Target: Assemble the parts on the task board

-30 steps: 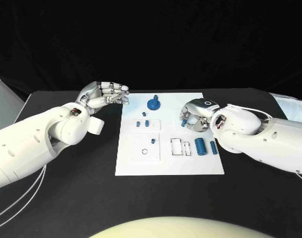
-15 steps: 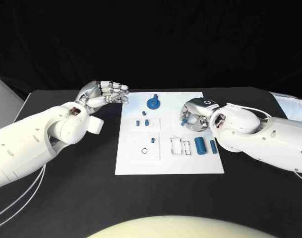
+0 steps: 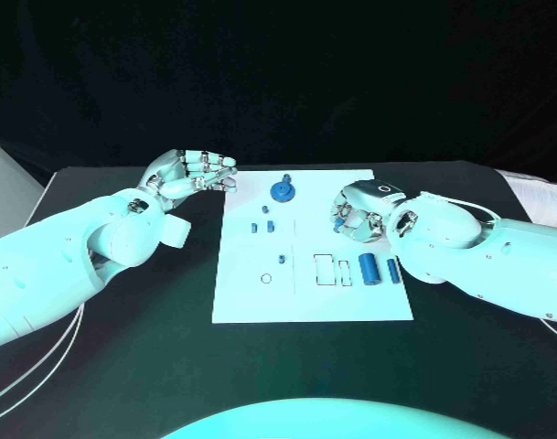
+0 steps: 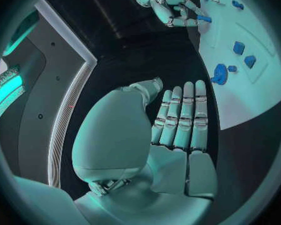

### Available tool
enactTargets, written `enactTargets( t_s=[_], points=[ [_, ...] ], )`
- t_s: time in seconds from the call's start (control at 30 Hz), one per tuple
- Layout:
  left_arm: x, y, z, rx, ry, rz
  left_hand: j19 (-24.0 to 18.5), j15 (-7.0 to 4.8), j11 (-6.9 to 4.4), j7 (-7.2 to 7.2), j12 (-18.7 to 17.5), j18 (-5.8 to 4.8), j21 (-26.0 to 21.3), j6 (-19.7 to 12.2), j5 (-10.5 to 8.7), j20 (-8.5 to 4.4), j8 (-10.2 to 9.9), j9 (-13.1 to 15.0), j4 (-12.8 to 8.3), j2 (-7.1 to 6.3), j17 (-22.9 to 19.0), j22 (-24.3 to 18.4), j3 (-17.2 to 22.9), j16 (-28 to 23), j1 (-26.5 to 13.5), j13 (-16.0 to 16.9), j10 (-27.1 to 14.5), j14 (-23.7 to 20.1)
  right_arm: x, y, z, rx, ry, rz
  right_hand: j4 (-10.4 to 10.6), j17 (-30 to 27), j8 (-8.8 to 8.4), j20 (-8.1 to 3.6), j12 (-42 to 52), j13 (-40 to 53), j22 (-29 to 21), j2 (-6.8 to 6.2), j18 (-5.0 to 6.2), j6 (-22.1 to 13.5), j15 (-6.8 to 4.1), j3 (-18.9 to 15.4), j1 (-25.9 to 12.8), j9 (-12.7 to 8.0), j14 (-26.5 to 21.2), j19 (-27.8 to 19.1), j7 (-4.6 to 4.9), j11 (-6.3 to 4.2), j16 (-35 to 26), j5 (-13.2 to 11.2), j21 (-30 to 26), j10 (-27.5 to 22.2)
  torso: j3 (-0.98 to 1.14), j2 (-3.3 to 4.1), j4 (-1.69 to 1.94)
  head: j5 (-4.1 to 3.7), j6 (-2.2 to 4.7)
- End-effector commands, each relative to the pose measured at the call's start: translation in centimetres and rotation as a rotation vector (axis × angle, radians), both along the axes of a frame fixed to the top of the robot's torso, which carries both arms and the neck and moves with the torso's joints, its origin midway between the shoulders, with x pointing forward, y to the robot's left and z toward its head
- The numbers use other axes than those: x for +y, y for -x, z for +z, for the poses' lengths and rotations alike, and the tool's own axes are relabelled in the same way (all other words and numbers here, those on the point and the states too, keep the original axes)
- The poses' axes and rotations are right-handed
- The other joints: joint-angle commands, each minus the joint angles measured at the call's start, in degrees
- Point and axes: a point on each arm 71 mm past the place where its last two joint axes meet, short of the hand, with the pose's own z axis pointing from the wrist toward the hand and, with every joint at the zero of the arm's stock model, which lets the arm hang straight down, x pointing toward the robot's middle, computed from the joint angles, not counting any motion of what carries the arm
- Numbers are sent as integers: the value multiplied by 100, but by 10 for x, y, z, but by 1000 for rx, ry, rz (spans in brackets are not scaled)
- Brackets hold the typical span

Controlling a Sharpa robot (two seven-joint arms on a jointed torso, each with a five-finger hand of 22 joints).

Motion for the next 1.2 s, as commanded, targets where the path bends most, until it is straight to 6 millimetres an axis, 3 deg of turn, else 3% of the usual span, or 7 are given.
enactTargets(
  t_s=[0.03,0.3,0.53,0.67,0.83,1.2],
  points=[
    [-2,0,0,-2,4,-17,40,-9,34,56,-30,63,-27,1,3,9,-37,-9,-12,2,11,-8,-31,-22,64,6,4,45,1,2,6,0,-61,-22,7,-7,35,-26,12,61,5,138,-102,34,-44,32,63,124,214,36,0,-212,28,11,9,264,-3,-3,-4,9,7],
    [-2,0,-1,-1,4,-17,40,-9,34,56,-30,63,-27,1,3,9,-37,-9,-12,2,11,-8,-31,-22,64,6,4,45,11,13,30,-8,-139,0,-11,-10,45,-29,6,63,16,138,-104,30,-47,46,62,135,214,39,0,-214,26,11,21,272,-6,0,5,30,4],
    [-3,0,-1,-1,6,-19,40,-9,34,56,-30,63,-27,1,3,9,-37,-9,-12,2,11,-8,-31,-22,64,6,4,45,38,33,43,-8,-192,88,-38,-7,57,-34,-4,65,74,139,-119,21,-49,69,62,152,215,56,4,-214,28,16,92,279,-4,3,-4,104,-19],
    [-4,1,-1,0,8,-21,40,-9,34,56,-30,63,-27,1,3,9,-37,-9,-12,2,11,-8,-31,-22,64,6,4,45,62,47,39,1,-202,159,-45,-7,60,-35,-8,65,80,139,-120,17,-49,76,60,157,215,57,6,-213,28,16,99,280,-3,-2,-13,149,-17],
    [-6,0,-1,1,11,-24,40,-9,34,56,-30,63,-27,1,3,9,-37,-9,-12,2,11,-8,-31,-22,64,6,4,45,87,61,29,2,-200,233,-49,-24,61,-35,-11,65,81,140,-120,15,-49,79,60,159,212,58,8,-212,19,15,100,280,-13,-2,3,184,-27],
    [-8,1,-1,1,12,-27,47,-9,34,56,-33,62,-36,4,3,8,-40,-13,-11,1,23,-14,-35,-33,69,6,5,47,114,76,9,-36,-143,328,-73,-26,69,-36,-25,66,88,144,-122,-1,-46,103,56,174,211,58,13,-207,17,6,105,279,-22,1,8,262,-57]
  ],
)
